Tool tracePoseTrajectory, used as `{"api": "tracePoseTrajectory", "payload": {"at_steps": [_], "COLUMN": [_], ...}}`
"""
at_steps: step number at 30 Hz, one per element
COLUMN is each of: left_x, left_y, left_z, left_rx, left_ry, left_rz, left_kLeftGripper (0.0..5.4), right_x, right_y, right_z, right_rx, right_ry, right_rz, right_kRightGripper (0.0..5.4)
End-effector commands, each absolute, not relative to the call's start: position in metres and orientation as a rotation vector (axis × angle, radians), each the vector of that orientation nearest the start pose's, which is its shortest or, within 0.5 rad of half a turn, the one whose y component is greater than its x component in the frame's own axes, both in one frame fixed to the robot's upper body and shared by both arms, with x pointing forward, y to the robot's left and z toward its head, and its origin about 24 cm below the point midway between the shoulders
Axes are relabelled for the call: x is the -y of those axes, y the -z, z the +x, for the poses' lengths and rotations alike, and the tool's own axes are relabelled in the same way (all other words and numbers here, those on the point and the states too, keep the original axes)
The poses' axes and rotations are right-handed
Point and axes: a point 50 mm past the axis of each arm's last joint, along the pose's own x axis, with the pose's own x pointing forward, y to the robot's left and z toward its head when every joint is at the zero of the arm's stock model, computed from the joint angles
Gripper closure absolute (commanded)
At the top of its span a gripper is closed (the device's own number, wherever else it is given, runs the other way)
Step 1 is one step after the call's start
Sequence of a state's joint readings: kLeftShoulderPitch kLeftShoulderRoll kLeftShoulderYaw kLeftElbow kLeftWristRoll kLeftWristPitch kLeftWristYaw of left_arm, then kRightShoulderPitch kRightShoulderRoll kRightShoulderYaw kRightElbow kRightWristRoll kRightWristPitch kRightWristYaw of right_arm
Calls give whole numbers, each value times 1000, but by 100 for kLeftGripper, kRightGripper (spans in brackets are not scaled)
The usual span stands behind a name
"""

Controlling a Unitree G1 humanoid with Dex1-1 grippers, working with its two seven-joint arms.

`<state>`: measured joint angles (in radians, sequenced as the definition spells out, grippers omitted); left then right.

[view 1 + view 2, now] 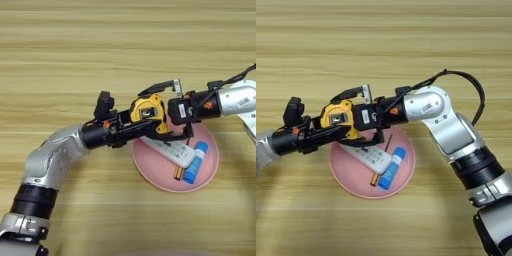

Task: Move the objects on the table

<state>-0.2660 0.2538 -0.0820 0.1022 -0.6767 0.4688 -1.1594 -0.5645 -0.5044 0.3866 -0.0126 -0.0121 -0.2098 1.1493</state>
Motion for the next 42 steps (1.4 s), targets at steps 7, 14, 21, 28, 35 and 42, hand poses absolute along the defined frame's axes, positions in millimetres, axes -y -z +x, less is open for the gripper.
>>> {"api": "tracePoseTrajectory", "payload": {"at_steps": [7, 14, 21, 28, 35, 42], "left_x": [-115, -116, -116, -115, -115, -115], "left_y": [-82, -81, -81, -81, -80, -80], "left_z": [263, 264, 264, 265, 265, 266], "left_rx": [-77, -73, -70, -65, -62, -62], "left_ry": [1391, 1384, 1383, 1378, 1374, 1370], "left_rz": [-517, -517, -517, -519, -521, -520], "left_kLeftGripper": [253, 255, 260, 284, 286, 286], "right_x": [91, 91, 92, 92, 92, 92], "right_y": [-145, -143, -142, -142, -143, -144], "right_z": [279, 279, 279, 278, 278, 277], "right_rx": [256, 252, 251, 252, 256, 263], "right_ry": [-1500, -1500, -1501, -1506, -1507, -1508], "right_rz": [-964, -974, -984, -985, -985, -980], "right_kRightGripper": [81, 81, 43, 0, 0, 0]}}
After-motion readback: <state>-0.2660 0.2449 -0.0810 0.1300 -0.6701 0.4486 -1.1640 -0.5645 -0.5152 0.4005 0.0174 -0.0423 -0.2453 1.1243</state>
